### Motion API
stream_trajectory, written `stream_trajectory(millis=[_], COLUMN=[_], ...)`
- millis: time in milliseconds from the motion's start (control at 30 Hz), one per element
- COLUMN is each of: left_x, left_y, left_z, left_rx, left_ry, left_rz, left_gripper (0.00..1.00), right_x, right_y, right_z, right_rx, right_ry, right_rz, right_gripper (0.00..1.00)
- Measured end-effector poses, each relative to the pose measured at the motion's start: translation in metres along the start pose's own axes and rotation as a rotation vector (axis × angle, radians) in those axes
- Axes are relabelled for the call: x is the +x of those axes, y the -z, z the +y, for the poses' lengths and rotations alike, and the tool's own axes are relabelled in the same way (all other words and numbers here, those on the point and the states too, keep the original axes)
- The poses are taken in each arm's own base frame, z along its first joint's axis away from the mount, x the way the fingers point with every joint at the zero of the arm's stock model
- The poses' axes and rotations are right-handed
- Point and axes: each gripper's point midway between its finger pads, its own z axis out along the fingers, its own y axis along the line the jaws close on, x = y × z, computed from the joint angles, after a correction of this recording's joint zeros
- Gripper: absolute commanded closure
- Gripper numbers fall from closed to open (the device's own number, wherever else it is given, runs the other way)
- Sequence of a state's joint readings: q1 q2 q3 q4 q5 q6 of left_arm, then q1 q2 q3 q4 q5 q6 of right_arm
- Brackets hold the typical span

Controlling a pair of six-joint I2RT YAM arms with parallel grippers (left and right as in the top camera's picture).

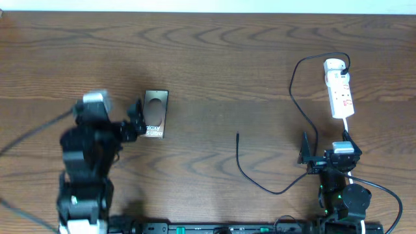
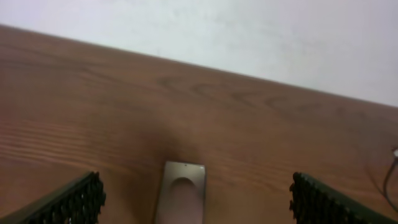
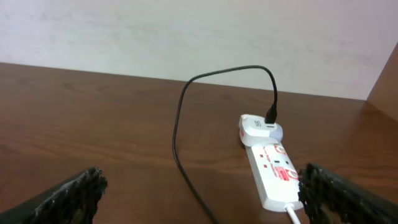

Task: Plug charger to phone and switch on socket
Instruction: 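Move the left gripper forward over the silver phone and lower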

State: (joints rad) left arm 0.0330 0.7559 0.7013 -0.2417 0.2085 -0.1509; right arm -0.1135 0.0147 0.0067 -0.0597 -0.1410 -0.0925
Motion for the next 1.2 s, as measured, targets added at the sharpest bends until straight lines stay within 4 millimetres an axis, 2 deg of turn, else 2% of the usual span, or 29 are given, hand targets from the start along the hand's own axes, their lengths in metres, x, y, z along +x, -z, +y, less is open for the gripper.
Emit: stream_trajectory(millis=[167, 367, 533, 733, 900, 1200], left_x=[-0.010, -0.016, -0.006, 0.017, 0.035, 0.036], left_y=[-0.026, -0.047, -0.062, -0.083, -0.090, -0.089], left_z=[-0.003, -0.001, 0.003, 0.013, 0.018, 0.017], left_rx=[-0.011, -0.027, -0.038, -0.052, -0.061, -0.055], left_ry=[-0.004, -0.045, -0.068, -0.073, -0.066, -0.063], left_rz=[0.180, 0.345, 0.473, 0.581, 0.649, 0.655], left_gripper=[0.05, 0.05, 0.05, 0.05, 0.05, 0.05], right_x=[0.000, 0.000, 0.000, 0.000, 0.000, 0.000], right_y=[0.000, 0.000, 0.000, 0.000, 0.000, 0.000], right_z=[0.000, 0.000, 0.000, 0.000, 0.000, 0.000], right_rx=[0.000, 0.001, 0.000, 0.000, 0.001, 0.000], right_ry=[0.000, 0.000, 0.000, 0.000, 0.000, 0.000], right_rz=[0.000, 0.000, 0.000, 0.000, 0.000, 0.000], right_gripper=[0.01, 0.01, 0.01, 0.01, 0.01, 0.01])
